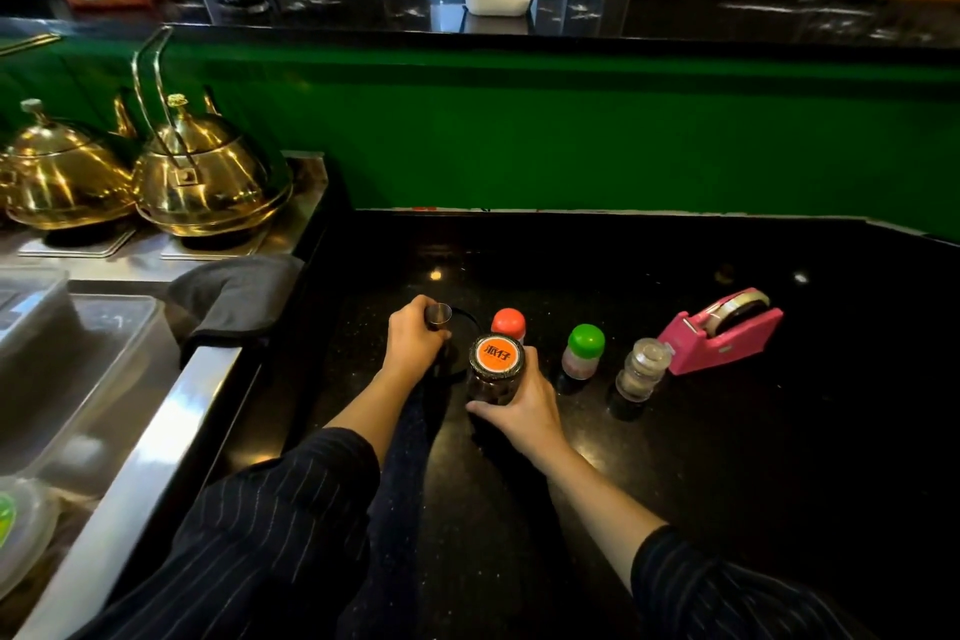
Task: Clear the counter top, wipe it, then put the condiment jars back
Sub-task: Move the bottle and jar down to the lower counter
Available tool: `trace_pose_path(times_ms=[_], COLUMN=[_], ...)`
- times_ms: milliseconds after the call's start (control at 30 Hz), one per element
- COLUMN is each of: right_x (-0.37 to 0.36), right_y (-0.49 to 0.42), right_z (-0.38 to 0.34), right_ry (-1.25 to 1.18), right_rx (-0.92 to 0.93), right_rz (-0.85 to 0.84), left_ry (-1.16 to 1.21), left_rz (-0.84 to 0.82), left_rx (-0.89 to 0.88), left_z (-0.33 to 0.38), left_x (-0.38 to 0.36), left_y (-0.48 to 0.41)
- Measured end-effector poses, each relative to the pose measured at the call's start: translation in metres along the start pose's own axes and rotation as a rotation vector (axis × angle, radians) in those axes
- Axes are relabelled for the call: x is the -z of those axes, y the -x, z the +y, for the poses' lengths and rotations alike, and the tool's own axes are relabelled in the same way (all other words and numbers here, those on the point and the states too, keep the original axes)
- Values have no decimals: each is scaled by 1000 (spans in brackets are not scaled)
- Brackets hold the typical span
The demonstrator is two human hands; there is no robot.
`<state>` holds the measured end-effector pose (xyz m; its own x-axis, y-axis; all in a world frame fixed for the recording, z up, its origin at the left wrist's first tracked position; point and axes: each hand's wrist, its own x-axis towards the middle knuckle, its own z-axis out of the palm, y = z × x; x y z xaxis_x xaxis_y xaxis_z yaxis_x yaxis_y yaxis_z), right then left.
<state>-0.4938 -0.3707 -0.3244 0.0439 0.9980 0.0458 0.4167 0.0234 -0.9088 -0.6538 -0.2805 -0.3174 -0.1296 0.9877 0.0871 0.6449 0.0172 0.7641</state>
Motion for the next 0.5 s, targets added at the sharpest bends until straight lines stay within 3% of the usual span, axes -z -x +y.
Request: trace_pose_path(times_ms=[233, 500], right_x=[5, 35], right_y=[2, -9], right_z=[-2, -3], right_ry=[54, 381], right_rx=[-110, -174], right_rz=[-71, -251], left_ry=[26, -75], left_rz=[-32, 81], left_rx=[110, 38], left_z=[-2, 9], left_x=[6, 25], left_y=[13, 49])
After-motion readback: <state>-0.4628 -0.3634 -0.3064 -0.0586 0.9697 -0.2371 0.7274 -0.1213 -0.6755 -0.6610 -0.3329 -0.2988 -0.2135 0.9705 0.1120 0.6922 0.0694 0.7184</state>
